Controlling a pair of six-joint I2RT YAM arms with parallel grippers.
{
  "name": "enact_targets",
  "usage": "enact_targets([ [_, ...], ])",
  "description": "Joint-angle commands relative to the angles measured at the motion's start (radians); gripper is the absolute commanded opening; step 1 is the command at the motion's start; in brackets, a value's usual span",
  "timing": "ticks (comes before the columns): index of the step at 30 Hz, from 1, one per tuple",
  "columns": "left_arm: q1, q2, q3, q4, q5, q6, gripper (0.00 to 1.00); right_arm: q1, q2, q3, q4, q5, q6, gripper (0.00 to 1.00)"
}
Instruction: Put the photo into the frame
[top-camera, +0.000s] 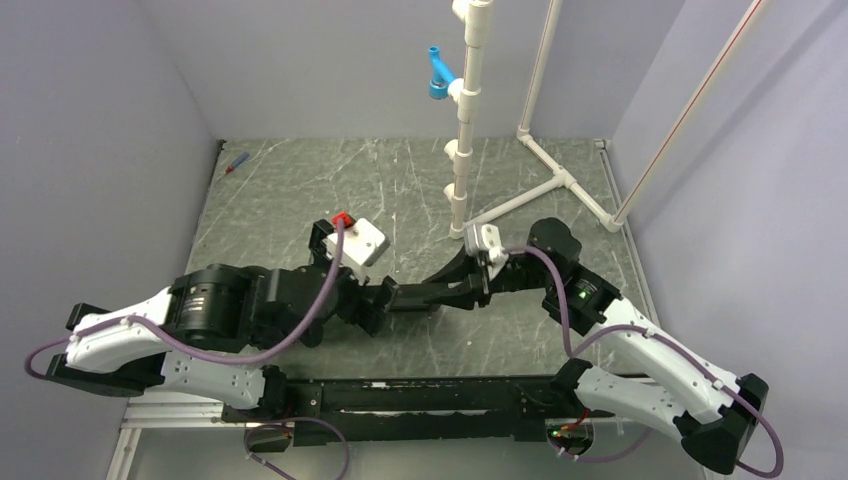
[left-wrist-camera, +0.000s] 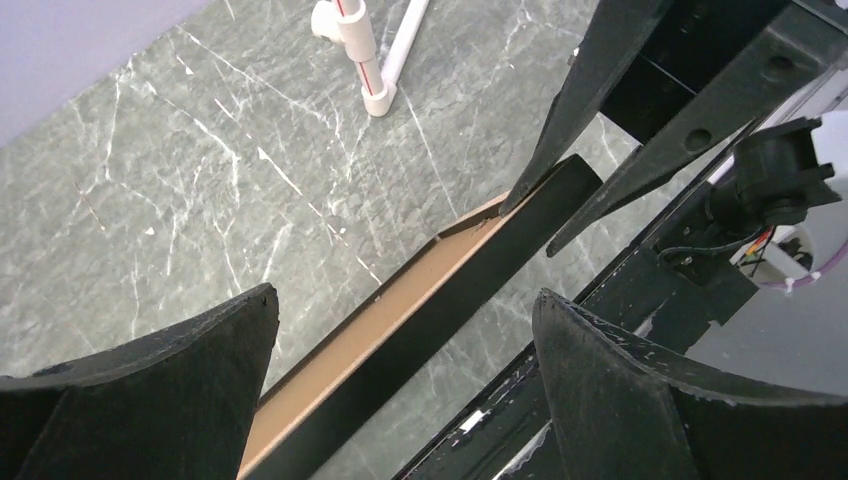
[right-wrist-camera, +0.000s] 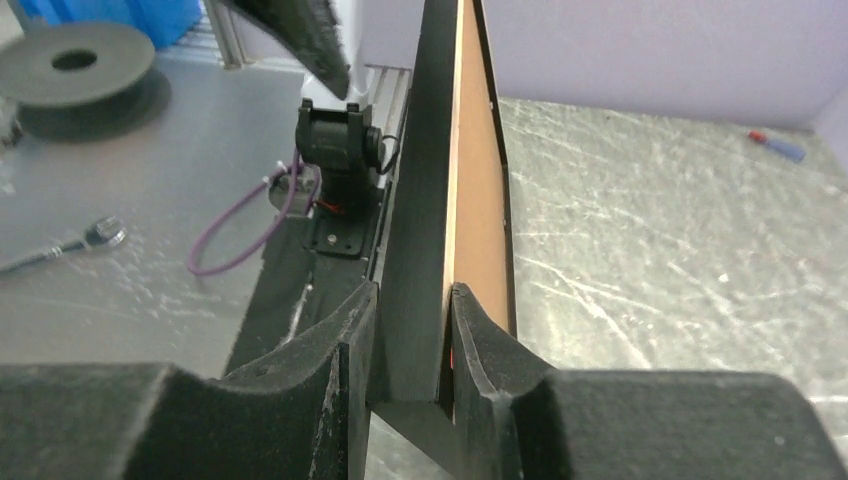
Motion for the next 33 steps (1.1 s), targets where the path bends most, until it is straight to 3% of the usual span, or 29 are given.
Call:
enact_targets([
  [1,0.045,-0.072,-0.028,0.052,0.067,-0.072,0.99,0.009,0.06,0.079,-0.037,0.042,0.351,0.0],
  [9,0.112,-0.122,-0.104,0.074,0.153,-0.105,0.99,-0.012,0.164,0.114,-0.157,0.26,0.553,0.0],
  [16,0.205,-0.101,-0.155,0.049,0.254,-0.146,0.99,-0.188,0.127,-0.094,0.14,0.21,0.912,0.0],
  [21,0.261,-0.09,-0.234,0.051,0.302,-0.189,1.0,-0.224,0.135,-0.134,0.042,0.351,0.939,0.0],
  [33,0.423,-0.155,-0.549,0.188,0.458,-0.323,0.99,-0.229,0.167,-0.368,0.092,0.55,0.958,0.0],
])
